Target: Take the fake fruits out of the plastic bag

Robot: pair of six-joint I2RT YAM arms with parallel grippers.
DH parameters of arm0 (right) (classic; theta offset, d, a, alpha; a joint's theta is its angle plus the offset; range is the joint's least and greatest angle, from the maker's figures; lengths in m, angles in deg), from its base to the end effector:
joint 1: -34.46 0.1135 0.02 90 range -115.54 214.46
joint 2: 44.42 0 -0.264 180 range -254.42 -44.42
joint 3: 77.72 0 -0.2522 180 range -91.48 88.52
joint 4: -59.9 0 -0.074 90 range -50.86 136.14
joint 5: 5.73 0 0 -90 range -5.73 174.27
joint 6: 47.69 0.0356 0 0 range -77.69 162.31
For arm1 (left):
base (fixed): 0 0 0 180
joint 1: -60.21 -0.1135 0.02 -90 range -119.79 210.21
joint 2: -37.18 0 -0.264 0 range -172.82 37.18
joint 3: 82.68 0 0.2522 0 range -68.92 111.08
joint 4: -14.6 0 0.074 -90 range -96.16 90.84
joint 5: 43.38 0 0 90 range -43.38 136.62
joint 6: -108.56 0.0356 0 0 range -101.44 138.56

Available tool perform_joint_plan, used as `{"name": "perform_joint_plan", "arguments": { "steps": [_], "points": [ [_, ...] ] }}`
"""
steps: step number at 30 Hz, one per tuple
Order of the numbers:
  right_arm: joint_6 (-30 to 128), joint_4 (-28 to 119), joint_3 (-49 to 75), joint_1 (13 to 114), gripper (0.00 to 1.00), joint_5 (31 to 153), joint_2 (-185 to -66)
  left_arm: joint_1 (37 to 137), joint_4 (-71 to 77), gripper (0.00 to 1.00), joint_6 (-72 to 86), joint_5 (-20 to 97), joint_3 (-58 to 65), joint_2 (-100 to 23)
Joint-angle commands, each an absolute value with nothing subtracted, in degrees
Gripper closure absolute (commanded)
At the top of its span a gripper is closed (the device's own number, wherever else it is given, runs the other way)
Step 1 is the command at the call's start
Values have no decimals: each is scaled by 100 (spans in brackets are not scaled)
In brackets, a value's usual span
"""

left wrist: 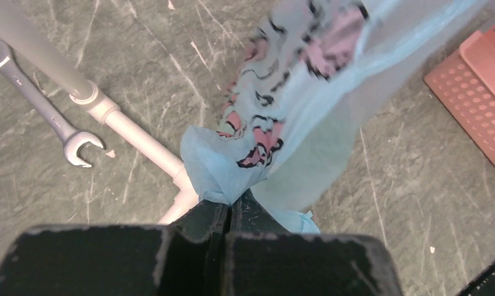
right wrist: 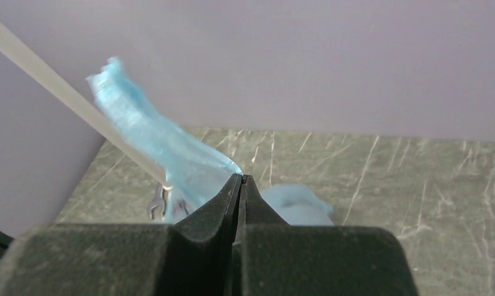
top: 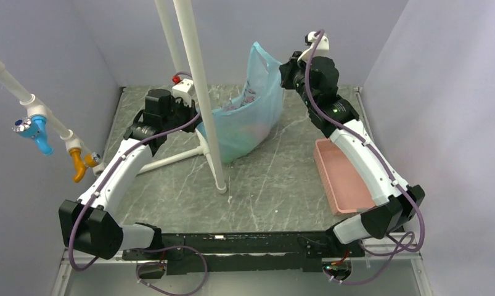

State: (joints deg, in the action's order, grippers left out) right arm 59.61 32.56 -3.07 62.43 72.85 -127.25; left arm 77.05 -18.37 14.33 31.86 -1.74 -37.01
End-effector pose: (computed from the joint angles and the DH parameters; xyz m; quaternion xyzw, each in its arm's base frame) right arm 0.2935 0.1479 0.4629 -0.0011 0.7356 0.1916 0.6497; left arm 0.2805 -0.0944 0.3493 0.1599 0.8295 -0.2030 0.4951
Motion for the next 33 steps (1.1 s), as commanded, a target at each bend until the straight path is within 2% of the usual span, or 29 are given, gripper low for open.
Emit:
{"name": "perform_joint_plan", "arguments": {
  "steps": [1,6,10,13,16,18,20,22,26,29,31,33],
  "points": [
    [5671,3493,-375,6197,100,7197,-12549,7534,-1544,100,1343,2299,-116,-3540],
    [6334,3476,1797,6206,100,7017,-11168,7533,-1711,100,1129,1465,36,-3893],
    [6739,3422,3362,6220,100,7344,-10184,7539,-1549,100,938,853,6,-4013],
    [6788,2974,3833,6227,100,7404,-9796,7558,-1540,100,793,634,36,-4113],
    [6573,2422,3790,6232,98,7314,-9571,7585,-1481,100,779,536,16,-4080],
    [6431,1890,3532,6229,77,7124,-9519,7590,-1391,100,788,442,-33,-4002],
    [6315,1446,3102,6239,60,7043,-9491,7612,-1414,100,879,315,-31,-3954],
    [6253,1131,2782,6243,40,7294,-9424,7669,-1531,100,1004,291,24,-3929],
    [6101,1231,2527,6413,18,8581,-9029,7772,-1672,91,1165,384,69,-3864],
    [6111,1503,2351,6541,11,9892,-9165,7871,-1920,82,1335,587,176,-3835],
    [6279,1844,2358,6615,10,10513,-9490,7977,-2268,77,1486,922,317,-3836],
    [6485,2226,2406,6677,14,10573,-9907,8124,-2618,74,1638,1296,461,-3859]
  ]
}}
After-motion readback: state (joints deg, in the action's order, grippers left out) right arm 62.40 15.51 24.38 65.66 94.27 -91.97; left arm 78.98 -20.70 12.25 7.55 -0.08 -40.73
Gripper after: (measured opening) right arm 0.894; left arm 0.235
